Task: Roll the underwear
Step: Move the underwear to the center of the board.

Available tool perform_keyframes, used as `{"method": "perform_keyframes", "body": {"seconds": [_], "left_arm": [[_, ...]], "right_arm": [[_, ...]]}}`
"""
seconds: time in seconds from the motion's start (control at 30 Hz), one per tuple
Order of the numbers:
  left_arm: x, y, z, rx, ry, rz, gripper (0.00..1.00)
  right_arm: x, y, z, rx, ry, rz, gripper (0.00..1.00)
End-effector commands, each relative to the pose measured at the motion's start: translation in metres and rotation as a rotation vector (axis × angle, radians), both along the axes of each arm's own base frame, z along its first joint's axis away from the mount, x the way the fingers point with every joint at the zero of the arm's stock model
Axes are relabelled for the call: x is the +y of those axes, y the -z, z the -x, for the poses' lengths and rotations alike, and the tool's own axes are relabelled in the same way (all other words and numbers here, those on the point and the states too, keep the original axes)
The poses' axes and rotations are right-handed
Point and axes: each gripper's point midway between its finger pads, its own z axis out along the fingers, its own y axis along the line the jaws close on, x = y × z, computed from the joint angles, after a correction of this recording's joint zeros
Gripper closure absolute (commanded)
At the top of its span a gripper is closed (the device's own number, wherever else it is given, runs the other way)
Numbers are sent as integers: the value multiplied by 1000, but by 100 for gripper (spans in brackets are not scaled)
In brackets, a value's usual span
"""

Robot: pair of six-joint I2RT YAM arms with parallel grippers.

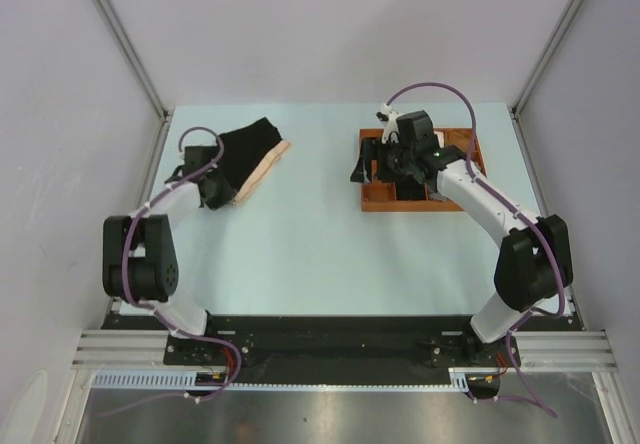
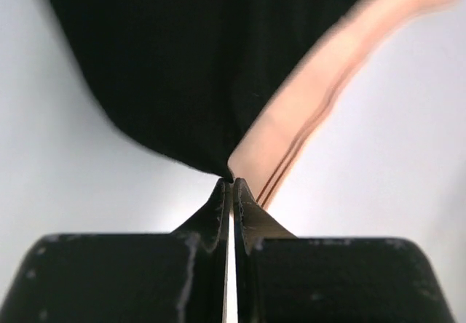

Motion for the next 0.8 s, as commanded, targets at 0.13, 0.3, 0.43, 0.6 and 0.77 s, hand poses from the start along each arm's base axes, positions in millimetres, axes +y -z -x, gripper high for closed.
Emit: {"method": "perform_keyframes", "body": {"seconds": [0.13, 0.3, 0.43, 0.6, 0.77], "left_arm": [[-139, -5, 77, -53, 279, 127, 100], [-172, 11, 135, -29, 342, 141, 100], [-211, 10, 173, -62, 445, 143, 100], [-265, -4, 202, -110, 641, 125, 94], [-301, -8, 215, -95, 763, 126, 61]], "right_arm": [[18, 19, 10, 59, -39, 21, 25], [25, 37, 27, 119, -61, 68, 25], [34, 53, 45, 176, -98, 79, 26], [37, 67, 76, 258, -117, 65, 27], [24, 71, 101, 321, -78, 80, 27]]}}
